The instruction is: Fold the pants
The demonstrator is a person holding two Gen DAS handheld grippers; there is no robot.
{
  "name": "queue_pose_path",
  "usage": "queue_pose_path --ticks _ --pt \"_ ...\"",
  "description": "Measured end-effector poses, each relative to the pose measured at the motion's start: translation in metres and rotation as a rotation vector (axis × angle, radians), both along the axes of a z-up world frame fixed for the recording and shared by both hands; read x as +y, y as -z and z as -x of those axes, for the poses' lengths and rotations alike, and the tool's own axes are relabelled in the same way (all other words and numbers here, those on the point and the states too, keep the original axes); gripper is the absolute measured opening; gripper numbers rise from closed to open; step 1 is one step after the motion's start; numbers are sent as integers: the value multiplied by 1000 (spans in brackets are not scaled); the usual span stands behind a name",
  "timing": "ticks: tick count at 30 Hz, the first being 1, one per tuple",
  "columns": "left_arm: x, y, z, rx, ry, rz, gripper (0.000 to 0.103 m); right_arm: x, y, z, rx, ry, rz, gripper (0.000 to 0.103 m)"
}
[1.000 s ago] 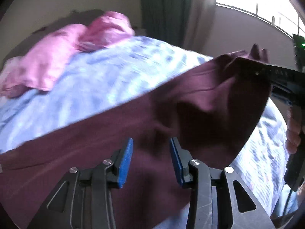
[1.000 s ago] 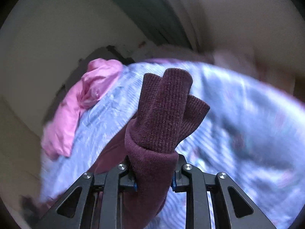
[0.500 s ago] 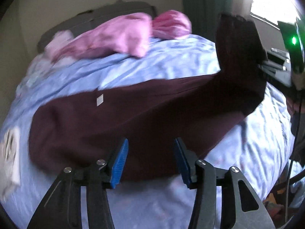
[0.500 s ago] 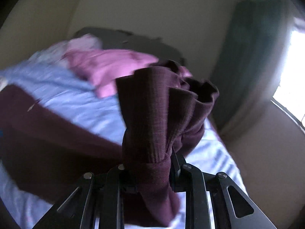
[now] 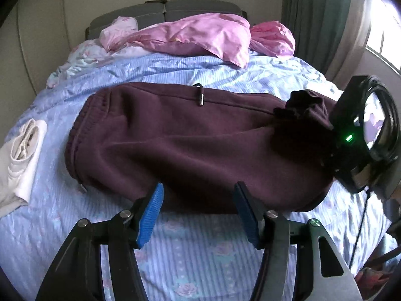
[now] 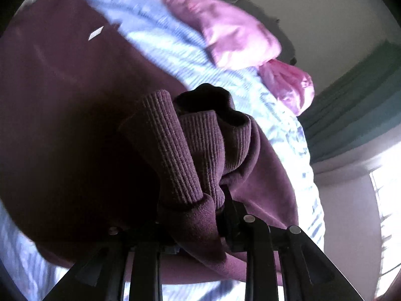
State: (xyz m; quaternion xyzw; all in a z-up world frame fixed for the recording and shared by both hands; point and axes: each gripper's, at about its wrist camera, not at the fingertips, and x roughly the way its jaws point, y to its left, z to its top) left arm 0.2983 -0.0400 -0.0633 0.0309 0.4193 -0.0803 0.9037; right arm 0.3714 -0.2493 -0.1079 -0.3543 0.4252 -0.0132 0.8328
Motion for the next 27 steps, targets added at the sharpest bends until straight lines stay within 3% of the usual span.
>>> queue_pose_path --ticks 4,6,9,10,13,16,19,22,23,24,25,26,27 --pt "7 -1 -4 -34 -50 -14 71 14 11 6 5 8 105 35" --pt "11 -1 -5 -46 -71 -19 72 24 11 12 3 1 135 57" --pt "19 0 -9 -51 -109 -24 72 45 0 31 -46 -61 165 77" --pt "23 0 -9 -51 -125 -19 72 49 -3 35 -53 -77 168 78" --pt "37 -2 -10 -50 -170 19 73 66 -17 55 -32 -122 93 78" --pt "58 -3 -11 -30 -243 94 75 72 -35 75 -88 -98 -31 78" --pt "81 -1 -14 13 -337 197 75 60 -58 79 -139 -30 -179 78" --pt "97 -3 -11 10 -434 243 75 19 -93 67 -264 129 -322 77" --pt "97 -4 -10 -3 -443 234 75 4 -98 55 -279 176 -378 73" --pt "94 -7 -9 -21 -440 206 75 -24 -107 45 -280 252 -515 56" --pt "77 -13 -7 -69 -395 111 75 -38 -109 38 -269 288 -586 44" --pt "65 -17 -4 -109 -352 45 75 -55 -110 29 -246 344 -675 26" --pt "50 -21 0 -161 -311 -23 75 -68 -107 16 -218 398 -741 18"
